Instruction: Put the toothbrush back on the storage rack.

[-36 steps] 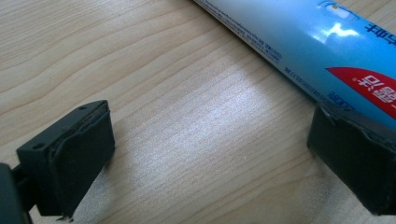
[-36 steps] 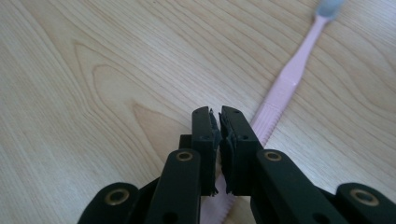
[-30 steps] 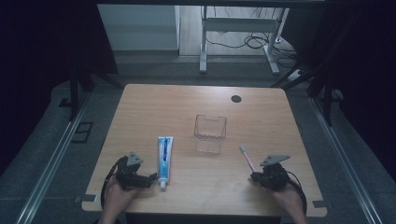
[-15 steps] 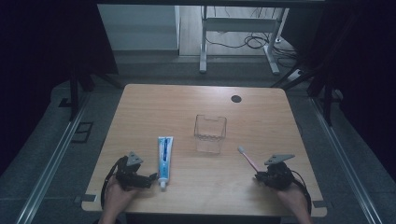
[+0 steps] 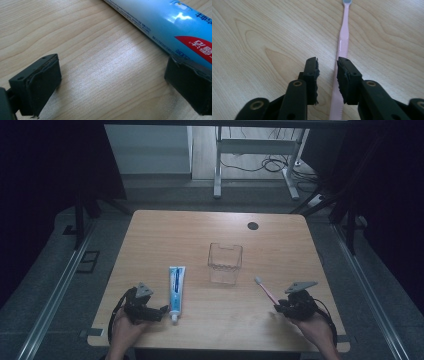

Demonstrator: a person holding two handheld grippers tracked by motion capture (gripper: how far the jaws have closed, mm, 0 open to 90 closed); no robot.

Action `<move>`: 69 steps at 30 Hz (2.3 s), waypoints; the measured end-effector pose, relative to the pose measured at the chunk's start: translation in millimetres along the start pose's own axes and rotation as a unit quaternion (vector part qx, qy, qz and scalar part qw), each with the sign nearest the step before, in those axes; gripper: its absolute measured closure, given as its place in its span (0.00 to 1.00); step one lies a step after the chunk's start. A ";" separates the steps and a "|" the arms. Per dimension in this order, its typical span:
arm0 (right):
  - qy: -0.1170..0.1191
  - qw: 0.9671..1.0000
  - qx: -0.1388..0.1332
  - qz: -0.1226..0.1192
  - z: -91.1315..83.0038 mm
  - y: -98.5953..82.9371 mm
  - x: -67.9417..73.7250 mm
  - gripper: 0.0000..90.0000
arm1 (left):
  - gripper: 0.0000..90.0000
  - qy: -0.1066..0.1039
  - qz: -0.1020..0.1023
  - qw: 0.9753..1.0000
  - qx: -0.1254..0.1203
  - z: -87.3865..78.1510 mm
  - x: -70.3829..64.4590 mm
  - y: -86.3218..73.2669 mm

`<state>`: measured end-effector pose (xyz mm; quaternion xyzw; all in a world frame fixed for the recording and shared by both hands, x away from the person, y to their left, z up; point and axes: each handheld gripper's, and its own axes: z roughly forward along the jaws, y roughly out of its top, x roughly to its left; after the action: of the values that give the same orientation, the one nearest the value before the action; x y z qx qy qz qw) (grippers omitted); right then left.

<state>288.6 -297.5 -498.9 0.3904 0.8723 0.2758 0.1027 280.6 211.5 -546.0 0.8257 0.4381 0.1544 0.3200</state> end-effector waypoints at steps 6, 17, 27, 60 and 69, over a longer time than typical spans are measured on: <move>-0.011 1.000 0.019 -0.012 -0.9 10.4 -0.9 0.67 | 0.01 0.000 0.000 1.000 0.000 0.0 0.0 0.0; -0.010 0.998 0.051 -0.022 5.2 25.0 -5.7 0.55 | 0.01 0.000 -0.002 1.000 0.000 -0.1 -0.2 0.0; -0.016 0.996 0.089 -0.028 10.2 36.8 -8.5 0.40 | 0.01 0.000 -0.002 1.000 0.001 -0.1 -0.3 0.0; -0.021 0.977 0.213 -0.011 45.3 73.6 -13.5 0.71 | 0.01 0.000 -0.002 1.000 0.001 -0.1 -0.3 0.0; -0.019 0.973 0.229 -0.008 52.7 78.5 -15.2 0.79 | 0.01 0.000 -0.002 1.000 0.001 -0.1 -0.3 0.0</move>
<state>368.7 -245.0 -498.9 0.4021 0.9131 0.0604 0.0294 280.4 211.4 -545.9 0.8250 0.4402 0.1534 0.3196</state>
